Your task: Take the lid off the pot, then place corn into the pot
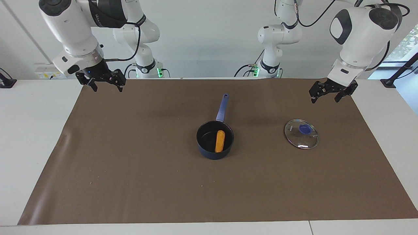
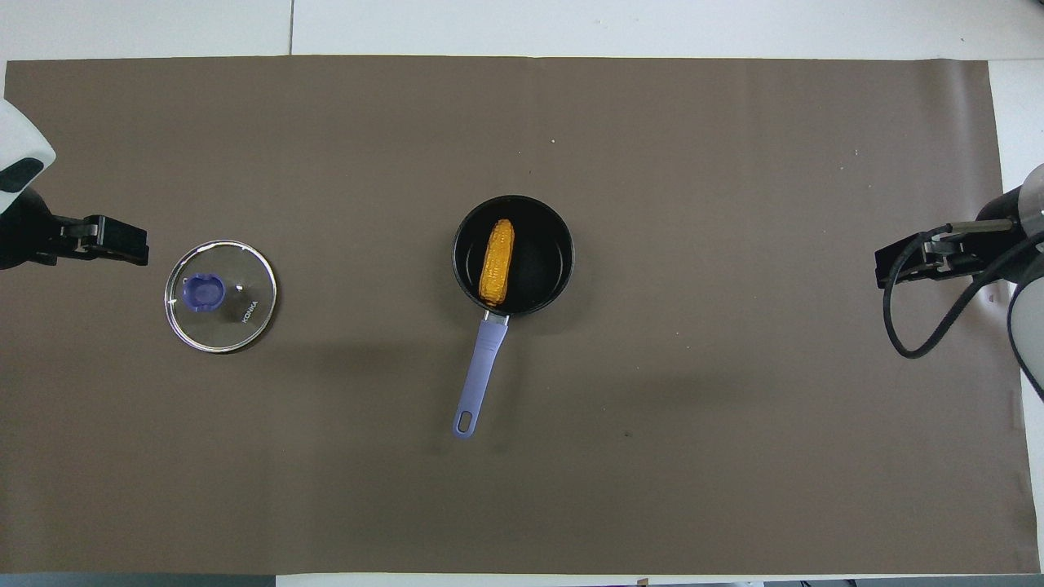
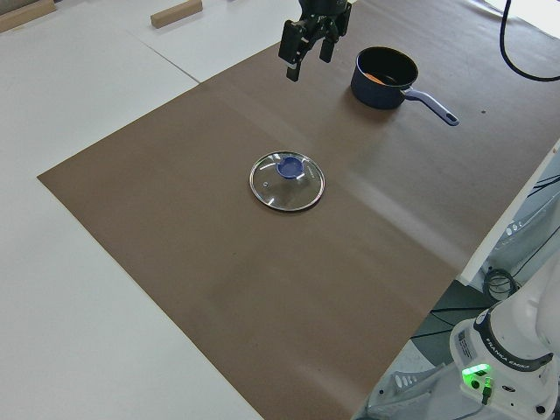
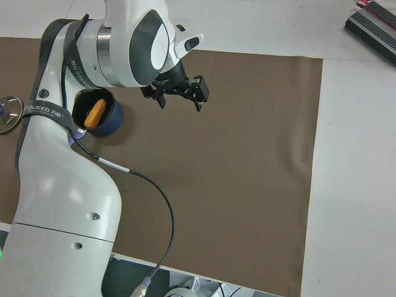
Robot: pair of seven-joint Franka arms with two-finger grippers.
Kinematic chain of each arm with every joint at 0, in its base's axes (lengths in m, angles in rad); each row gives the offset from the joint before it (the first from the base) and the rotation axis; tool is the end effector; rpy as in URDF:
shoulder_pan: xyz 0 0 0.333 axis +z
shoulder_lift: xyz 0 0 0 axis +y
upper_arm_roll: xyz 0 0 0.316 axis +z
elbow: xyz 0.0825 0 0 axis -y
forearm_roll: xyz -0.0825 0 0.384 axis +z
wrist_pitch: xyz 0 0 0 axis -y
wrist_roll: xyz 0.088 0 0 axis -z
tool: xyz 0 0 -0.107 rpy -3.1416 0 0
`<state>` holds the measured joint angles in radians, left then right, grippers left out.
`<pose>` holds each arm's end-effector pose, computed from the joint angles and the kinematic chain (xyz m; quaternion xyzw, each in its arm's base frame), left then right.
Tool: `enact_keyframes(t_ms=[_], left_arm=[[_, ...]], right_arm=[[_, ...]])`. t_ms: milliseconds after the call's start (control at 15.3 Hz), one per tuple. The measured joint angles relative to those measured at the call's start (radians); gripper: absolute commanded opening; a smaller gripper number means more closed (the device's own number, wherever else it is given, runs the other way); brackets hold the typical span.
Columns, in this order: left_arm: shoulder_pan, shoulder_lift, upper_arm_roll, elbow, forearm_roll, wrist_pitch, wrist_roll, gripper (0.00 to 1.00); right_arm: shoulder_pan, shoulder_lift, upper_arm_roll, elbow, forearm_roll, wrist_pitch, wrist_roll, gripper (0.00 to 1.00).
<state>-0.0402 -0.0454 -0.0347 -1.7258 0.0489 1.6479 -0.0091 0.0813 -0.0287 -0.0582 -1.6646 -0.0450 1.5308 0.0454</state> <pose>0.5421 -0.0362 0.5827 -0.9989 0.0351 0.0152 0.0258 0.5382 0.0070 0.5930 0.9983 -0.0108 -0.0518 0.0235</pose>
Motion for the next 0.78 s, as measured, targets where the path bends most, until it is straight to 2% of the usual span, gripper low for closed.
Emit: enact_keyframes(t_ms=[130, 326, 783], left_arm=[[-0.014, -0.028, 0.001, -0.031, -0.019, -0.017, -0.046, 1.0], [-0.022, -0.028, 0.01, -0.051, -0.037, 0.005, -0.072, 1.0], [-0.027, -0.005, 0.013, 0.017, -0.039, -0.017, -0.07, 1.0]], right_arm=[[-0.017, 0.0, 0.0, 0.0, 0.0, 0.0, -0.001, 1.0], [-0.034, 0.0, 0.003, 0.0, 0.0, 0.0, -0.014, 1.0], [-0.053, 0.001, 0.006, -0.003, 0.009, 0.0, -0.017, 1.0]])
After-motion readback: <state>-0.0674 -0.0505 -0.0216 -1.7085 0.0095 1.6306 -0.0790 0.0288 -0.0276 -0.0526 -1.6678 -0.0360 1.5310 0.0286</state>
